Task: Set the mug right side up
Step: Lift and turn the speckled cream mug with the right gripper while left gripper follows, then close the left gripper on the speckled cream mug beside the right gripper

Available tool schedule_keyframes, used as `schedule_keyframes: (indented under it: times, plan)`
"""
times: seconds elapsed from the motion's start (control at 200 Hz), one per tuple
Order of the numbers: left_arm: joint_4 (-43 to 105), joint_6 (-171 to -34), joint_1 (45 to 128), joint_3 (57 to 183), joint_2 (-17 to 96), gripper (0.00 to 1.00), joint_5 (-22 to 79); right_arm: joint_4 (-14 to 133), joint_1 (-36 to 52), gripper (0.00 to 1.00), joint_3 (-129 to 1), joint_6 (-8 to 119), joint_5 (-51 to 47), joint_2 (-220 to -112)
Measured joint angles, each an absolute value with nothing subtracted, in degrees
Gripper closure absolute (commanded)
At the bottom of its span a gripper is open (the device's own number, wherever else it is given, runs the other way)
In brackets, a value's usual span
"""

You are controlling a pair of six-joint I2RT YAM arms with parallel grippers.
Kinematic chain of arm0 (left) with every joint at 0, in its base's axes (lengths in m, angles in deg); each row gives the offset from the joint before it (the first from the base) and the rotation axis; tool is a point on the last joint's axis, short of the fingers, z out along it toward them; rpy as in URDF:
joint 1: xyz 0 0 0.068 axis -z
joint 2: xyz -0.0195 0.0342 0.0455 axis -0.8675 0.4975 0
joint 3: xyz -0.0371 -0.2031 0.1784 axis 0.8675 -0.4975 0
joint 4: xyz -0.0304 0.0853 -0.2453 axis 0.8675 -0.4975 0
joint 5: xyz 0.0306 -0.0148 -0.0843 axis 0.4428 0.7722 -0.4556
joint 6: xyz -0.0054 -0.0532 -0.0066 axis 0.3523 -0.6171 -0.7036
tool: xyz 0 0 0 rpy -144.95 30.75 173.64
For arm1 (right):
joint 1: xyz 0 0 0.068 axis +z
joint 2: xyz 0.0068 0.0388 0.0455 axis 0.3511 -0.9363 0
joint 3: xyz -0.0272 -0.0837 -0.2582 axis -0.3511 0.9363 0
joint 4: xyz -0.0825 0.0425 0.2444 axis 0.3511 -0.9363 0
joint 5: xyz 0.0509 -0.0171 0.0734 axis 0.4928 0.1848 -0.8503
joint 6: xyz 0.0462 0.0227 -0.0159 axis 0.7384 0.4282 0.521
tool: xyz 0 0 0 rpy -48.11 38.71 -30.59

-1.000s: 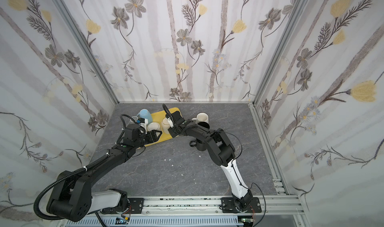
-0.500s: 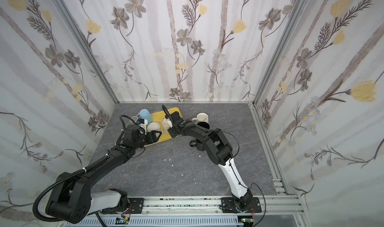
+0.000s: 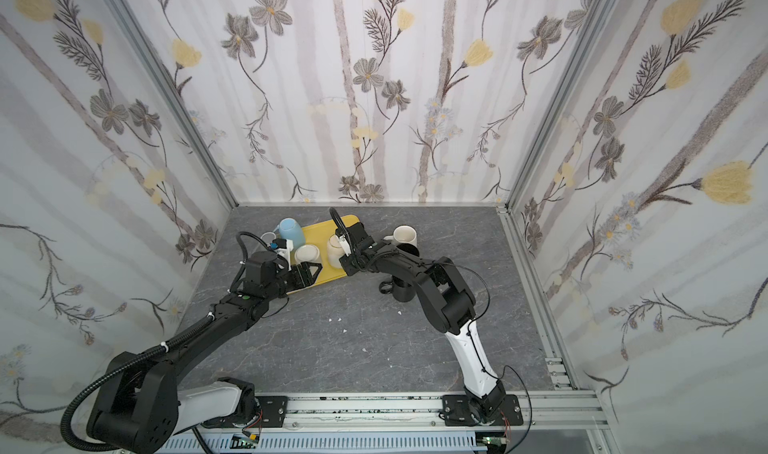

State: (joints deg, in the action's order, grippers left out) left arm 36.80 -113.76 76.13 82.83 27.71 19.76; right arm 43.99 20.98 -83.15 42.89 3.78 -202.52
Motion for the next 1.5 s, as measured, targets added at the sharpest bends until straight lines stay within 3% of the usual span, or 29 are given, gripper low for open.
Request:
schedule_keyframes:
  times: [0.59, 0.944, 1.499]
  plan:
    - [50.57, -120.01, 75.72, 75.87, 22.7, 0.36, 16.26, 62.88, 18.82, 1.0, -73.19, 59.56, -6.38, -191.96]
    - [64.82, -127.81, 70.21, 77.6, 21.7, 0.38, 4.68, 71.01, 17.99, 1.0, -72.4, 66.95, -15.25, -184.16]
    - [75.31, -135.88, 69.77, 84.2, 27.01, 0.52, -4.42, 83.92, 18.27, 1.0, -67.64, 75.52, -28.0, -177.82]
